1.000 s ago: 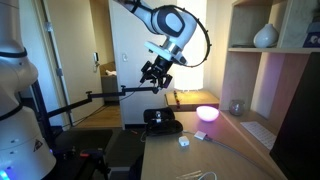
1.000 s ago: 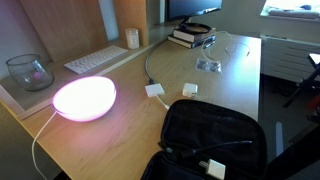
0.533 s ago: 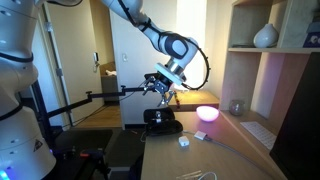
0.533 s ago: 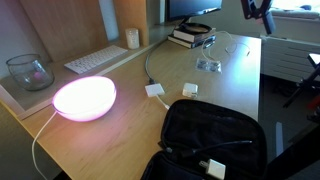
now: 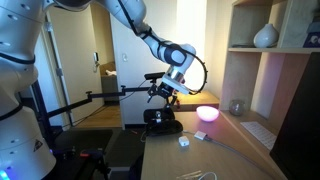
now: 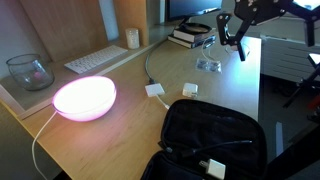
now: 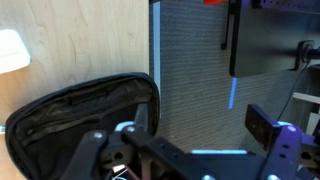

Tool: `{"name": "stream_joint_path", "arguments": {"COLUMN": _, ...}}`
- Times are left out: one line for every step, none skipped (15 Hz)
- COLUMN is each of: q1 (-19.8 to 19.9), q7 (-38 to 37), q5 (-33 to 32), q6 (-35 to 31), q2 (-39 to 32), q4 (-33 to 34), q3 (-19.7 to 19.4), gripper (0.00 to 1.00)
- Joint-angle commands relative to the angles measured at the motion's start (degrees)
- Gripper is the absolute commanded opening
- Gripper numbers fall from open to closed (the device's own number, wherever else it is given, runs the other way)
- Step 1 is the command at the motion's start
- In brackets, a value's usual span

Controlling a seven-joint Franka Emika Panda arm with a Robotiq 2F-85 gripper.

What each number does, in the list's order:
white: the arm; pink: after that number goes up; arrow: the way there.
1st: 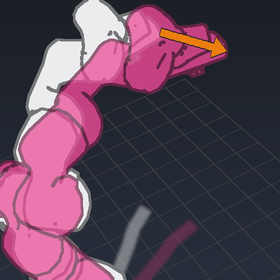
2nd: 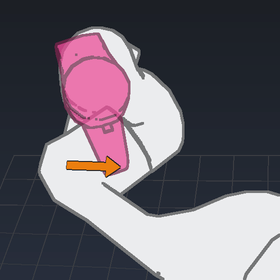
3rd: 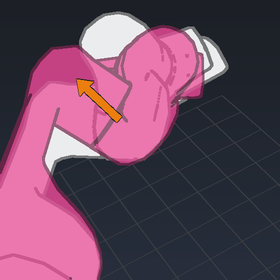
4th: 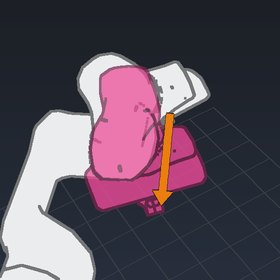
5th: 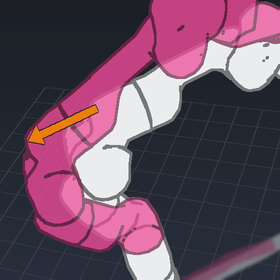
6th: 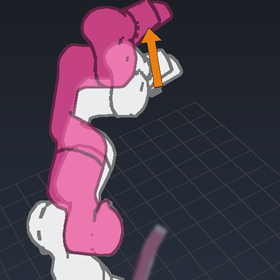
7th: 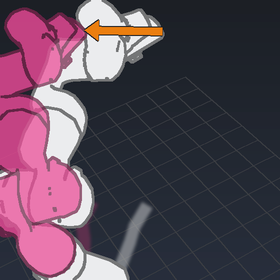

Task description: Remove the black cable from the case and put it on the table

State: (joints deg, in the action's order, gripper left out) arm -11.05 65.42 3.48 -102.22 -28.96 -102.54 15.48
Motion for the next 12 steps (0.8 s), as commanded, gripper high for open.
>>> {"name": "stream_joint_path", "arguments": {"q1": 0.16, "q7": -2.08, "q5": 0.59, "q6": -1.21, "q2": -1.79, "q4": -0.03, "q3": -0.17, "gripper": 1.00}}
{"name": "stream_joint_path", "arguments": {"q1": -0.29, "q7": -6.84, "q5": 0.77, "q6": -1.98, "q2": -2.15, "q4": -0.23, "q3": -1.18, "gripper": 1.00}}
{"name": "stream_joint_path", "arguments": {"q1": -0.27, "q7": -9.31, "q5": 0.76, "q6": -2.95, "q2": -2.39, "q4": -0.55, "q3": -1.52, "gripper": 1.00}}
{"name": "stream_joint_path", "arguments": {"q1": 0.23, "q7": -11.86, "q5": 1.89, "q6": -3.30, "q2": -2.87, "q4": -0.54, "q3": -1.50, "gripper": 1.00}}
{"name": "stream_joint_path", "arguments": {"q1": 0.52, "q7": -14.13, "q5": 2.39, "q6": -4.43, "q2": -2.88, "q4": -1.00, "q3": -1.66, "gripper": 1.00}}
{"name": "stream_joint_path", "arguments": {"q1": 1.04, "q7": -16.03, "q5": 3.59, "q6": -5.20, "q2": -2.96, "q4": -1.27, "q3": -1.62, "gripper": 1.00}}
{"name": "stream_joint_path", "arguments": {"q1": 1.18, "q7": -18.38, "q5": 4.19, "q6": -5.83, "q2": -2.98, "q4": -1.50, "q3": -1.87, "gripper": 1.00}}
{"name": "stream_joint_path", "arguments": {"q1": 1.63, "q7": -19.86, "q5": 5.35, "q6": -6.67, "q2": -3.07, "q4": -1.69, "q3": -1.69, "gripper": 1.00}}
{"name": "stream_joint_path", "arguments": {"q1": 1.40, "q7": -21.88, "q5": 4.92, "q6": -6.97, "q2": -3.28, "q4": -1.52, "q3": -1.83, "gripper": 1.00}}
{"name": "stream_joint_path", "arguments": {"q1": 1.54, "q7": -22.33, "q5": 5.00, "q6": -6.70, "q2": -3.71, "q4": -1.09, "q3": -1.43, "gripper": 1.00}}
{"name": "stream_joint_path", "arguments": {"q1": 1.30, "q7": -22.47, "q5": 4.40, "q6": -5.73, "q2": -4.46, "q4": -0.20, "q3": -1.03, "gripper": 1.00}}
{"name": "stream_joint_path", "arguments": {"q1": 0.81, "q7": -22.45, "q5": 3.41, "q6": -4.95, "q2": -5.08, "q4": 0.56, "q3": -0.86, "gripper": 1.00}}
